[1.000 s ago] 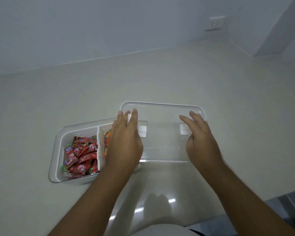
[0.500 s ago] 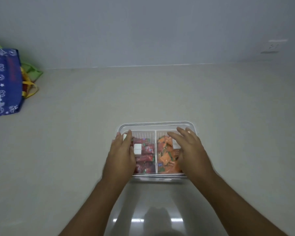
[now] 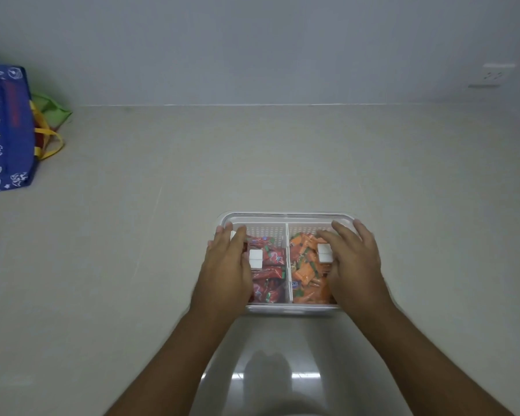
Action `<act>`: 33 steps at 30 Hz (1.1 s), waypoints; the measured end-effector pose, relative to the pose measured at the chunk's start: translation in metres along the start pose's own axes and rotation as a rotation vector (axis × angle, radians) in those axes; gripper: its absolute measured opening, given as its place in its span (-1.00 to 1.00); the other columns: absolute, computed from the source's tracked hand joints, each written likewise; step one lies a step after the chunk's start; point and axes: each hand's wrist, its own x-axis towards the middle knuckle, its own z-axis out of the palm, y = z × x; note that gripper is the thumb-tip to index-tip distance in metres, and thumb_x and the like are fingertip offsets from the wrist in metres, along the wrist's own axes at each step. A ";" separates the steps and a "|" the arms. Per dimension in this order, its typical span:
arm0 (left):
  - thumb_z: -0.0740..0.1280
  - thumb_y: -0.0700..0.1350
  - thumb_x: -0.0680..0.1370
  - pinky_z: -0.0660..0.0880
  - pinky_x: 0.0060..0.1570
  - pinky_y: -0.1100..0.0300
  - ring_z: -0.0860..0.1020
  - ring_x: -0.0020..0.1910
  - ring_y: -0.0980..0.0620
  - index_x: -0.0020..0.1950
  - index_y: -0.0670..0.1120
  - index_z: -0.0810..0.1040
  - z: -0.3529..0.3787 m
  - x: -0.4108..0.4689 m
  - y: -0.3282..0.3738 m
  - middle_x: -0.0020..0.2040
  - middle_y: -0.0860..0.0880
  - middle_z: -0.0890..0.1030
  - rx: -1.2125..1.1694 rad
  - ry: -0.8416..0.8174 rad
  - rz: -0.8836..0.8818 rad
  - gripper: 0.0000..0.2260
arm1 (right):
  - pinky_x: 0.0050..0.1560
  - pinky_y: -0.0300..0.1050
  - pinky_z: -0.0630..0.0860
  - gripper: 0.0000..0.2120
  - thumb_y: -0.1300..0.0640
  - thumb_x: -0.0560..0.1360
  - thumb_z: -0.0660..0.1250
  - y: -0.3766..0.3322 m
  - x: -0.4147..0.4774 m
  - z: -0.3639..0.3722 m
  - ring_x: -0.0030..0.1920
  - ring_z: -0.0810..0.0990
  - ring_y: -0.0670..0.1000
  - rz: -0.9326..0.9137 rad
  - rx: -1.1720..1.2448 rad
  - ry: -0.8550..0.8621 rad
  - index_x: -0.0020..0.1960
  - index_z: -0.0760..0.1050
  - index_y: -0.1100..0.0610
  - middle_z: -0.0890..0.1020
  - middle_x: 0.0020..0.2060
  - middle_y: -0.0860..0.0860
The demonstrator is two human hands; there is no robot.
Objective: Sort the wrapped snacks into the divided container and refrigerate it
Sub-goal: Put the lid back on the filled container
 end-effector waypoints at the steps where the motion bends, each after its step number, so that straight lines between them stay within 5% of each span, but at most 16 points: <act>1: 0.14 -0.19 0.69 -0.03 0.61 0.07 0.04 0.64 -0.03 0.61 -0.06 0.24 -0.002 -0.001 -0.003 0.65 -0.08 0.17 -0.025 0.011 -0.024 -0.54 | 0.43 0.23 0.29 -0.49 0.29 0.39 0.13 0.004 -0.001 -0.002 0.45 0.31 0.24 0.014 -0.013 0.002 0.28 0.57 0.07 0.52 0.36 0.08; 6: 0.11 -0.24 0.69 -0.02 0.60 0.07 0.04 0.64 -0.05 0.63 -0.14 0.18 -0.010 -0.003 -0.014 0.65 -0.12 0.14 -0.036 0.061 -0.186 -0.52 | 0.47 0.19 0.24 -0.53 0.27 0.55 0.13 0.026 -0.005 -0.015 0.49 0.29 0.21 0.116 -0.050 -0.087 0.44 0.43 0.11 0.41 0.48 0.06; 17: 0.00 0.04 0.68 -0.21 0.60 0.02 -0.16 0.65 -0.06 0.67 -0.15 -0.10 0.005 0.041 0.012 0.68 -0.12 -0.11 0.371 -0.135 -0.018 -0.39 | 0.57 -0.01 -0.23 -0.36 -0.14 0.64 -0.06 0.008 0.025 -0.002 0.60 -0.18 0.03 -0.031 -0.294 -0.288 0.63 -0.12 0.08 -0.09 0.62 0.06; 33: -0.06 0.31 0.56 -0.15 0.58 0.05 -0.11 0.65 -0.02 0.67 -0.10 -0.03 0.016 0.040 -0.012 0.68 -0.06 -0.04 0.348 -0.079 0.059 -0.22 | 0.58 0.02 -0.09 -0.30 -0.26 0.56 -0.03 0.019 0.023 0.009 0.61 -0.06 0.04 -0.027 -0.267 -0.214 0.62 -0.03 -0.01 -0.01 0.62 0.04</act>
